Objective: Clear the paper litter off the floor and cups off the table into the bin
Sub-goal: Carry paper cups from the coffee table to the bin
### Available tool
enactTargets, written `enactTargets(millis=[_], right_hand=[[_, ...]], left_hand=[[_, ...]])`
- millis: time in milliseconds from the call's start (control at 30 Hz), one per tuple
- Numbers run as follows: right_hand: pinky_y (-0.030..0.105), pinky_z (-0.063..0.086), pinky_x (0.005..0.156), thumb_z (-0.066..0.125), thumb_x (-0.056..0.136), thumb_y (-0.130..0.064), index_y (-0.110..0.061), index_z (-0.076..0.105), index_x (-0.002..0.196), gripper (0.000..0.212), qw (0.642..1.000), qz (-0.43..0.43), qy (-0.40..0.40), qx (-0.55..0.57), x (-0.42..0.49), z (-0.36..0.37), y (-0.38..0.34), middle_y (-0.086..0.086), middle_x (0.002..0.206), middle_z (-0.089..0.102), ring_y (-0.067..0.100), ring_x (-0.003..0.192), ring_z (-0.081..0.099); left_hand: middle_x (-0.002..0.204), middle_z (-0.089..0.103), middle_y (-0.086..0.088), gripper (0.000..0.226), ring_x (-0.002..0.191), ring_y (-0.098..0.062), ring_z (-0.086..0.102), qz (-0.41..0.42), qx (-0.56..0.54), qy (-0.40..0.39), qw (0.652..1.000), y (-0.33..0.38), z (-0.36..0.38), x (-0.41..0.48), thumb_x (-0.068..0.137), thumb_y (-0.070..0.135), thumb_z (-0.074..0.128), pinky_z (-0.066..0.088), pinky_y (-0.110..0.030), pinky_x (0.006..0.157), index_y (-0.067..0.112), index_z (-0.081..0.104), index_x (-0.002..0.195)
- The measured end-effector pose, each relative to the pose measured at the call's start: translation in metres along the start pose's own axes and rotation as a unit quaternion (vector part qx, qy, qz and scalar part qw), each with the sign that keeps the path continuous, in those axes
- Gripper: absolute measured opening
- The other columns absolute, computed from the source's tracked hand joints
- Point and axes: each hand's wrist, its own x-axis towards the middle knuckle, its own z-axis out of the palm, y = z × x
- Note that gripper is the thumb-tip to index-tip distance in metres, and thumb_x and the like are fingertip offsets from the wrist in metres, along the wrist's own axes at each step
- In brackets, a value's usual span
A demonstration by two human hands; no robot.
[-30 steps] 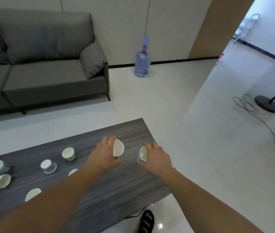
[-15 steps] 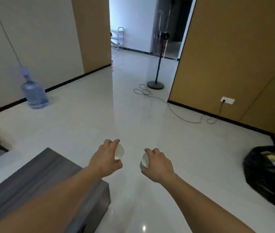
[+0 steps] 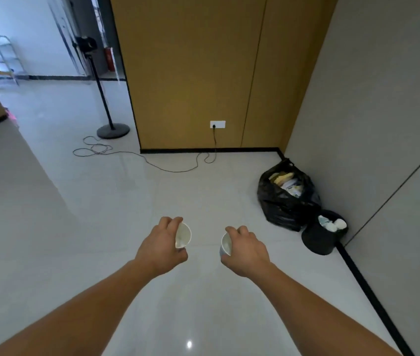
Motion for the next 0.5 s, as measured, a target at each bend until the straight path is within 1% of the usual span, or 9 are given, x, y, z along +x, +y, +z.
enactTargets(millis=[100,233,367,500], right_hand=[[0.037,0.046,0.090,0.056,0.084,-0.046,-0.030,0.028,0.146,0.070,0.999,0.047,-0.002,0.014,0.021,-0.005,0.039,0.003,0.133,0.039,0.027,0.117,0.046],[0.037,0.046,0.089,0.058,0.083,-0.045,-0.029,0.027,0.146,0.072,0.995,0.101,0.009,0.009,0.062,-0.026,0.093,0.003,0.134,0.039,0.027,0.118,0.045],[0.037,0.046,0.090,0.058,0.083,-0.044,-0.029,0.026,0.147,0.073,0.986,0.167,0.009,0.014,0.102,-0.053,0.142,0.002,0.136,0.038,0.027,0.120,0.044],[0.037,0.045,0.090,0.059,0.083,-0.043,-0.029,0.026,0.148,0.074,0.976,0.214,0.029,0.021,0.140,-0.075,0.190,0.003,0.137,0.037,0.028,0.122,0.043]], left_hand=[[0.135,0.036,0.005,0.080,0.112,-0.021,0.048,0.033,0.000,-0.028,0.999,0.025,0.023,0.053,0.073,0.042,0.067,0.047,-0.029,0.086,0.026,0.030,0.143],[0.135,0.036,0.004,0.078,0.112,-0.021,0.049,0.089,-0.007,-0.052,0.995,0.059,0.051,0.138,0.073,0.041,0.066,0.049,-0.032,0.085,0.025,0.032,0.142],[0.135,0.035,0.005,0.079,0.112,-0.020,0.049,0.141,-0.020,-0.079,0.987,0.099,0.072,0.219,0.072,0.042,0.066,0.049,-0.031,0.085,0.025,0.032,0.141],[0.135,0.035,0.005,0.080,0.114,-0.020,0.048,0.196,-0.009,-0.095,0.976,0.143,0.092,0.293,0.073,0.044,0.067,0.047,-0.030,0.087,0.025,0.030,0.142]])
